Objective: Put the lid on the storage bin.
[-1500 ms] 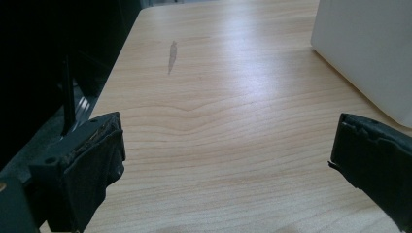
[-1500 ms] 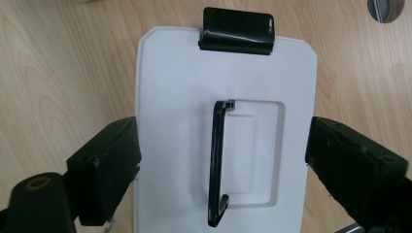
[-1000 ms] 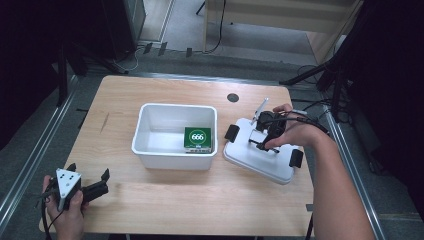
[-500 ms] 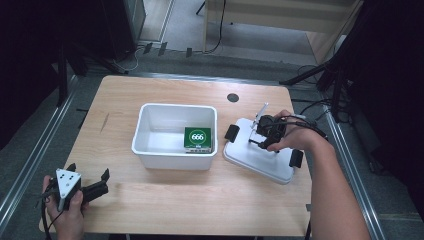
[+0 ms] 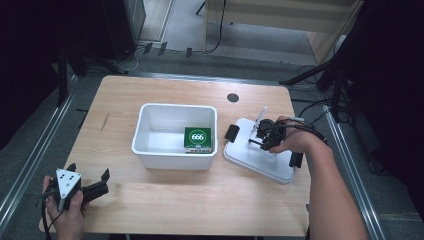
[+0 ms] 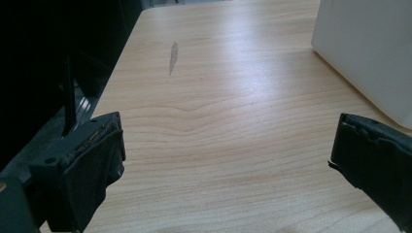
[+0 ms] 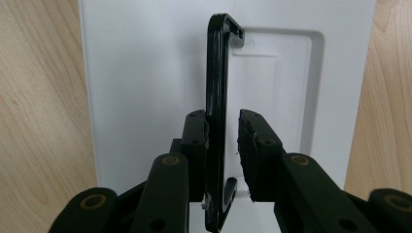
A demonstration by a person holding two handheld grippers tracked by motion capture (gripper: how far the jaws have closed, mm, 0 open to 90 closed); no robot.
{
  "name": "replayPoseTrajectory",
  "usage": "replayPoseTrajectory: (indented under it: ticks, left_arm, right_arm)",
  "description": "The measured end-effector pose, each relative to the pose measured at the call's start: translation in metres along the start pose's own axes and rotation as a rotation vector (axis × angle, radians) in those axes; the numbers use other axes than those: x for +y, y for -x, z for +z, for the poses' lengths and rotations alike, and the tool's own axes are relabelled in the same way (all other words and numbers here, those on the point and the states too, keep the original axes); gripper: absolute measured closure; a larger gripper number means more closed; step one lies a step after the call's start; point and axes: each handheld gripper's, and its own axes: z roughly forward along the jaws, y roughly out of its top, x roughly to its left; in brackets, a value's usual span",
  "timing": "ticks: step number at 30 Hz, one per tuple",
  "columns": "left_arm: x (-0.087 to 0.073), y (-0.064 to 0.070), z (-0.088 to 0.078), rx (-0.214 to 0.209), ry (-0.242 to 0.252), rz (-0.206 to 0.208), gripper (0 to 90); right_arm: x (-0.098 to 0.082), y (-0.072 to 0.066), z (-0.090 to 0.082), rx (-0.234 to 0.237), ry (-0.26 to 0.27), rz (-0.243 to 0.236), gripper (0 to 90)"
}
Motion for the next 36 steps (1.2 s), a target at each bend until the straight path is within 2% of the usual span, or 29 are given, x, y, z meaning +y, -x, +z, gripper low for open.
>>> replayPoseTrajectory:
  ticks: [7, 19, 26, 36]
  left_arm:
    - [0.000, 0.000, 0.000, -0.001, 0.000, 0.000, 0.0]
    - [0.000, 0.000, 0.000, 0.001, 0.000, 0.000, 0.0]
    - [0.000, 0.000, 0.000, 0.003, 0.000, 0.001, 0.0]
    - [0.000, 0.001, 0.000, 0.004, 0.001, 0.002, 0.0]
  right_arm:
    - [0.001, 0.002, 0.002, -0.036, -0.008, -0.006, 83.6]
    - [-0.003, 0.004, -0.003, -0.063, -0.003, -0.057, 85.3]
    - [-0.008, 0.004, -0.015, -0.073, 0.018, -0.072, 85.4]
    - [-0.011, 0.006, -0.038, -0.103, 0.039, -0.135, 85.5]
